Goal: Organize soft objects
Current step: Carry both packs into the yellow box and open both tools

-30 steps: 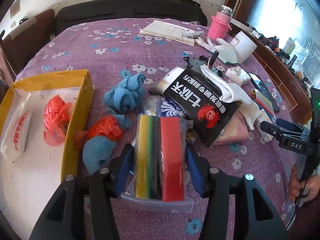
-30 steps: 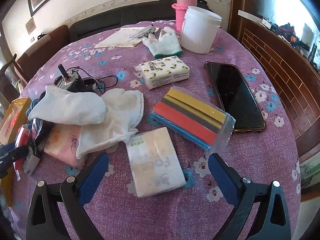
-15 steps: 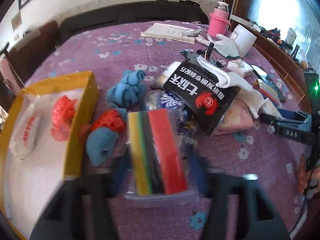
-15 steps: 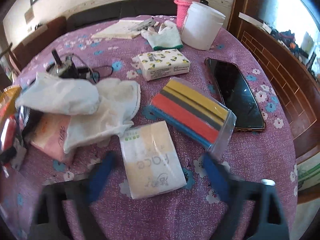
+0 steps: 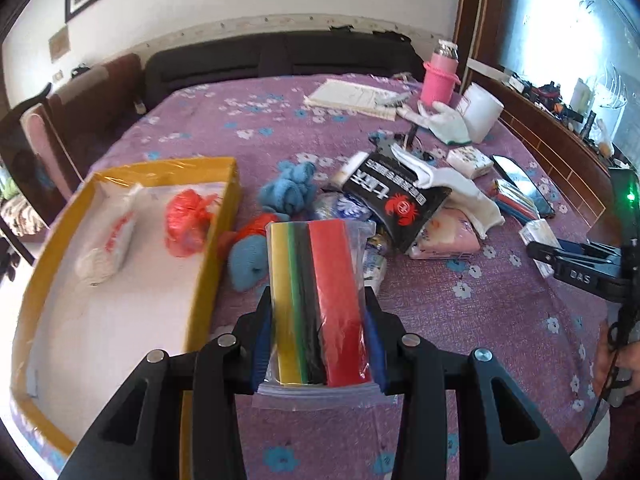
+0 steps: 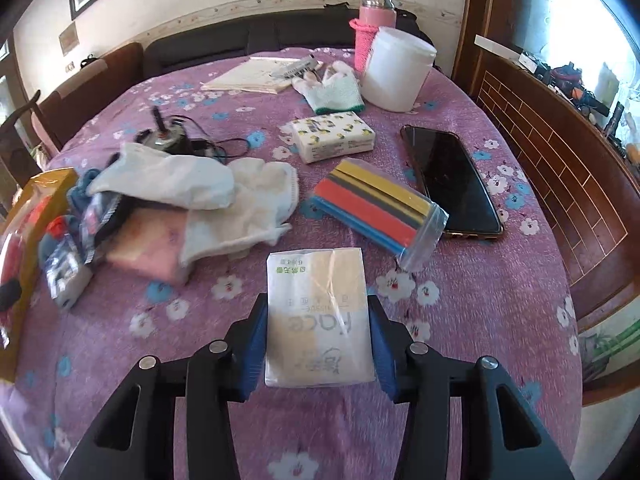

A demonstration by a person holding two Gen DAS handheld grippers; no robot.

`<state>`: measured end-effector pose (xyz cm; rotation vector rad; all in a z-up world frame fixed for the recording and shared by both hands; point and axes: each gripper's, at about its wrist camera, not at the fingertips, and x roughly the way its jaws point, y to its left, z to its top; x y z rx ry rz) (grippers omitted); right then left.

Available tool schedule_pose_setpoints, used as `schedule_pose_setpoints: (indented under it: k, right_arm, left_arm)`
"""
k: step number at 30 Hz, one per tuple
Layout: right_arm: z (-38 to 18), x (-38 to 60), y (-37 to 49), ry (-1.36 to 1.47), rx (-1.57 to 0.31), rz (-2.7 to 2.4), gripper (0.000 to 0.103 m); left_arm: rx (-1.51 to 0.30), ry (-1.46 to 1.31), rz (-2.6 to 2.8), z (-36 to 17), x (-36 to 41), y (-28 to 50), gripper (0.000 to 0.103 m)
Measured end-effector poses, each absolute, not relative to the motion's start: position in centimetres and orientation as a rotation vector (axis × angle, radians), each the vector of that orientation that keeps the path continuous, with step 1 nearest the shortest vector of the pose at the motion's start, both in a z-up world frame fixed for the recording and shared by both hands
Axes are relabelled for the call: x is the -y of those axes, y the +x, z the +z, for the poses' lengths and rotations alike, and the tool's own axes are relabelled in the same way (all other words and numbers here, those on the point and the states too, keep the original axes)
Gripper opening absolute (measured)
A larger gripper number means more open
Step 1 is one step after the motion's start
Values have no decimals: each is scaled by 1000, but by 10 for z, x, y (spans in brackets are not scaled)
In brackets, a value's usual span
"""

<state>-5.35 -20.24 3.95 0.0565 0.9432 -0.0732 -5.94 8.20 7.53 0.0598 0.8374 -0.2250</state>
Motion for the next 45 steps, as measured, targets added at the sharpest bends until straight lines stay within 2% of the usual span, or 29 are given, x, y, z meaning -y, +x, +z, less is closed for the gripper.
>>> schedule_pose_setpoints:
  k: [15, 29, 35, 45]
  right_arm:
    - [120, 94, -89, -42, -785, 126, 50]
    - [158, -21, -53, -81, -759, 334, 50]
    - [138, -76, -14, -71, -846, 443, 50]
    - [59, -137, 48, 17, -1058, 548, 51]
  left_arm:
    - [-765, 8, -165, 96, -135, -86, 39]
    - [-774, -33, -80, 100, -207, -65, 39]
    - [-838, -54, -3, 93, -256, -14, 39]
    - [-1007, -192, 50, 44, -317, 71, 39]
